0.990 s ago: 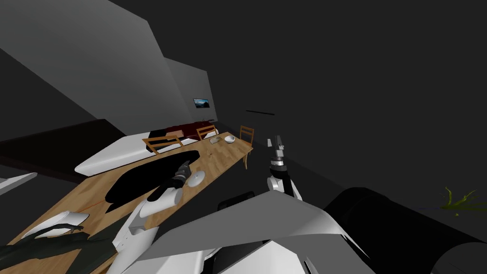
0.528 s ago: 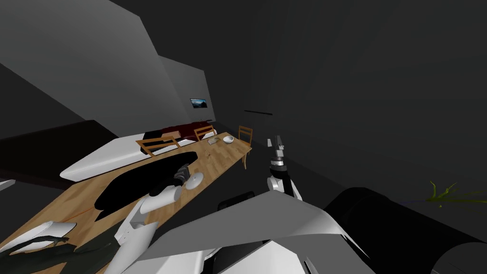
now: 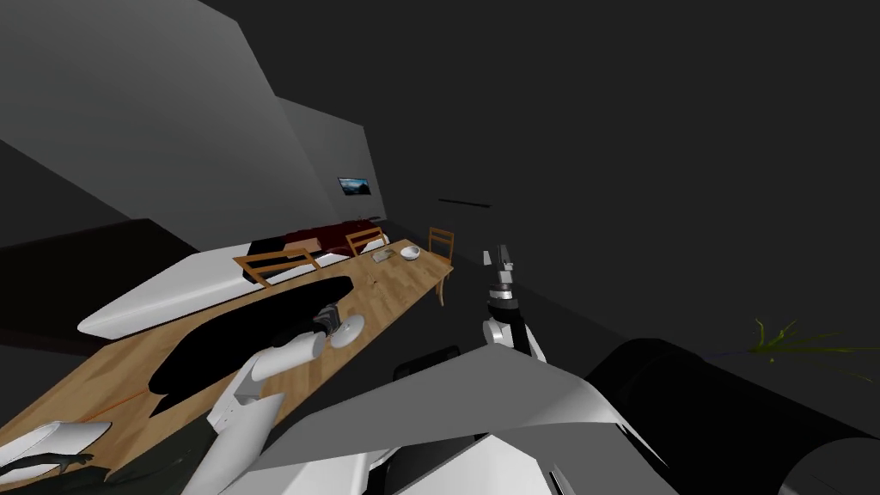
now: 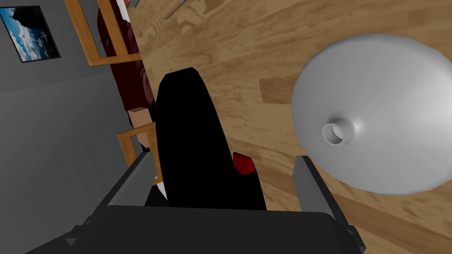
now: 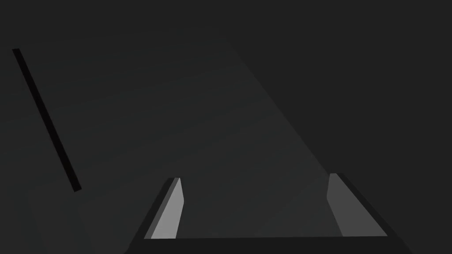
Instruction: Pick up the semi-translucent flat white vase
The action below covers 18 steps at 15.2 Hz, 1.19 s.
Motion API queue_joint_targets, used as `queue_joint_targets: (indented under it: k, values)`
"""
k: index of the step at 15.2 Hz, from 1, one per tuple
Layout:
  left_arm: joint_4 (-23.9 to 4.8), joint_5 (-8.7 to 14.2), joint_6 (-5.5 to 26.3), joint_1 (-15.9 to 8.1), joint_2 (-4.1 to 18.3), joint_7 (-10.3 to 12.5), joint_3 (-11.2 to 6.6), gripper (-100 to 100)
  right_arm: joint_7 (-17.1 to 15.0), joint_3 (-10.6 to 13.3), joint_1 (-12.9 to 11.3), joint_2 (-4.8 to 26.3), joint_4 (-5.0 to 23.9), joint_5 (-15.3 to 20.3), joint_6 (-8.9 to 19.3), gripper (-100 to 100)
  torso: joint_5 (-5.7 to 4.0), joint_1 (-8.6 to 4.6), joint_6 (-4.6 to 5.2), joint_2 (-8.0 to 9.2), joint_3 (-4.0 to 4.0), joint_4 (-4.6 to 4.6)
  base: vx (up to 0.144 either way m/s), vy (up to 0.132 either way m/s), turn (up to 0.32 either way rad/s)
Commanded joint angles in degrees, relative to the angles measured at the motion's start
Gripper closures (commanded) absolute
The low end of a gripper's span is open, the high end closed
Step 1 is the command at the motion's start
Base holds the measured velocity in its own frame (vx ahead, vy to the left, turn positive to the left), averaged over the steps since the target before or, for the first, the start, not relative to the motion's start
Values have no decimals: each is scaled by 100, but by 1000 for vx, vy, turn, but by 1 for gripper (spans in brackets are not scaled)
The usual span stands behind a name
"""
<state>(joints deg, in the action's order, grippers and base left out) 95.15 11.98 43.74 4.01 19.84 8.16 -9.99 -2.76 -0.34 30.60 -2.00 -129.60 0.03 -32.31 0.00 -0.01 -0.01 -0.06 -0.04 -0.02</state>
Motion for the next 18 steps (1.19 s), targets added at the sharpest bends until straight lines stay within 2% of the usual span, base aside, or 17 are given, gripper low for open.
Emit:
queue_joint_targets:
  k: [1,3,4,7,8,10,11,13,14,16,17,18]
  values:
    - [-171,35,286,-134,57,98,-79,-100,0,0,0,0,0,0,0,0,0,0,0,0,0,0,11,0,-77]
    - [-171,35,470,-134,57,98,-79,-100,0,0,0,0,0,0,0,0,0,0,2,-1,-1,0,13,2,-68]
    - [-350,63,616,-262,103,186,-148,-100,0,0,0,0,0,0,0,0,0,0,0,-1,0,0,14,0,-69]
    - [-350,63,832,-262,103,186,-148,-100,0,0,0,0,0,0,0,0,0,0,1,-2,-1,0,13,1,-39]
    - [-526,90,1036,-388,149,273,-216,-100,0,0,0,0,0,0,0,0,0,0,0,0,0,0,13,-1,-53]
    - [-526,90,1187,-388,149,273,-216,-100,0,0,0,0,0,0,0,0,0,0,2,-1,-1,0,13,2,-60]
    - [-699,116,1364,-510,193,357,-283,-100,0,0,0,0,0,0,0,0,0,0,1,-1,0,0,14,2,-71]
    - [-699,116,1534,-510,193,357,-283,-100,0,0,0,0,0,0,0,0,0,0,2,-2,-1,0,16,4,-66]
    - [-867,142,1721,-630,236,440,-348,-100,0,0,0,0,0,0,0,0,0,1,1,-2,-1,0,15,3,-73]
    - [-867,142,1871,-630,236,440,-348,-100,0,0,0,0,0,0,0,0,0,1,2,-3,-1,0,15,3,-53]
    - [-1030,166,2055,-745,277,519,-411,-100,0,0,0,0,0,0,0,0,0,0,0,-2,-1,0,15,3,-66]
    - [-1030,166,2158,-745,277,519,-411,-100,0,0,0,0,0,0,0,0,0,0,2,-2,-1,0,17,5,-76]
